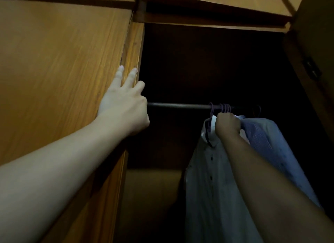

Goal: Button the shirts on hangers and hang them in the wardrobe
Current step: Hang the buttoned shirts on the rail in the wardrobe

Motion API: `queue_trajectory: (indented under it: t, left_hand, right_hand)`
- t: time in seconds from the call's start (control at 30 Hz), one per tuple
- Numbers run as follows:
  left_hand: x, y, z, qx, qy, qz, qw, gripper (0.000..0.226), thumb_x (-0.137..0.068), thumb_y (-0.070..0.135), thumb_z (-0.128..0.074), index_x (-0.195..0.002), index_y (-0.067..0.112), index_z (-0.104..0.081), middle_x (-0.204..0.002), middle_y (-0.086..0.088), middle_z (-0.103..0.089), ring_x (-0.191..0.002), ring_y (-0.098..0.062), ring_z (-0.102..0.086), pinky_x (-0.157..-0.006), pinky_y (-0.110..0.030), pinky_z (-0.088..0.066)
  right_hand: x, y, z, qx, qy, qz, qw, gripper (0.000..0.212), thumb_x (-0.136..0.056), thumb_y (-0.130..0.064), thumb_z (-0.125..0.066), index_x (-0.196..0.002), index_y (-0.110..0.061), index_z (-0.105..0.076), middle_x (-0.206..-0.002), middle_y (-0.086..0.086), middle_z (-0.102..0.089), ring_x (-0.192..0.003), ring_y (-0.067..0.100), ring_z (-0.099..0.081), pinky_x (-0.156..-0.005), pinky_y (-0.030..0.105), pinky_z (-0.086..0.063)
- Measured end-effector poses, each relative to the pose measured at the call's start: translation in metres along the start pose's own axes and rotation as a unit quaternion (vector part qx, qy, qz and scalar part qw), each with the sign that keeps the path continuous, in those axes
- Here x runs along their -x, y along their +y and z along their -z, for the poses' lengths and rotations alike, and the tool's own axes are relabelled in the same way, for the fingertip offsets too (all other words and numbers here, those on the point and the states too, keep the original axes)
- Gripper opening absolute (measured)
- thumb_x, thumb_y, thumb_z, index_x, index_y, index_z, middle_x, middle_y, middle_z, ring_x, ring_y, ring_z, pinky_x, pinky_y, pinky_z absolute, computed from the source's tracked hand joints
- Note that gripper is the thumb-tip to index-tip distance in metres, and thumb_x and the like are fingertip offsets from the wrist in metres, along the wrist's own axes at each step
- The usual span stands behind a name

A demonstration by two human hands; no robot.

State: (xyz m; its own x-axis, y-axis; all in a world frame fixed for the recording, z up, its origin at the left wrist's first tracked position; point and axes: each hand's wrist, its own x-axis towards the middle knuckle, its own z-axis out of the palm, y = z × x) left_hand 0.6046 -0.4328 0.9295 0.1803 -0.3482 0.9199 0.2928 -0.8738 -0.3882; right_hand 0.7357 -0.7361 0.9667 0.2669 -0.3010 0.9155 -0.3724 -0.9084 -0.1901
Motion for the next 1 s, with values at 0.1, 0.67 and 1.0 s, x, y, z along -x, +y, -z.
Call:
queue_trajectory:
  t: [0.1, 0.67, 1.0]
  left_hand:
    - [0.0, 0.0, -0.002, -0.002, 0.002, 0.0, 1.0, 0.053, -0.096, 0.048, -0.033, -0.121, 0.022, -0.071, -0.162, -0.012, -0.029, -0.156, -0.035, -0.001, -0.124, -0.06, -0.002]
    - [-0.004, 0.001, -0.001, 0.006, -0.006, 0.008, 1.0, 0.05, -0.095, 0.049, -0.038, -0.12, 0.023, -0.072, -0.161, -0.01, -0.03, -0.156, -0.034, -0.001, -0.123, -0.06, -0.002]
    - [-0.001, 0.001, 0.003, 0.009, -0.016, 0.015, 1.0, 0.049, -0.095, 0.05, -0.037, -0.119, 0.024, -0.071, -0.16, -0.009, -0.032, -0.156, -0.034, -0.002, -0.124, -0.059, -0.001]
  right_hand:
    - [0.004, 0.001, -0.01, 0.016, -0.005, 0.014, 1.0, 0.029, -0.095, -0.001, -0.046, -0.117, -0.006, -0.064, -0.122, 0.018, -0.063, -0.112, 0.032, -0.061, -0.083, 0.039, -0.054]
    - [0.014, 0.014, 0.003, 0.048, -0.003, 0.014, 0.999, 0.036, -0.096, -0.016, -0.051, -0.132, -0.013, -0.056, -0.137, 0.016, -0.042, -0.126, 0.034, -0.04, -0.097, 0.043, -0.045]
    - [0.096, 0.053, -0.072, 0.12, 0.005, 0.263, 0.957, 0.065, -0.076, -0.027, -0.024, -0.105, 0.003, -0.075, -0.113, 0.025, -0.069, -0.117, 0.043, -0.059, -0.118, 0.054, -0.006]
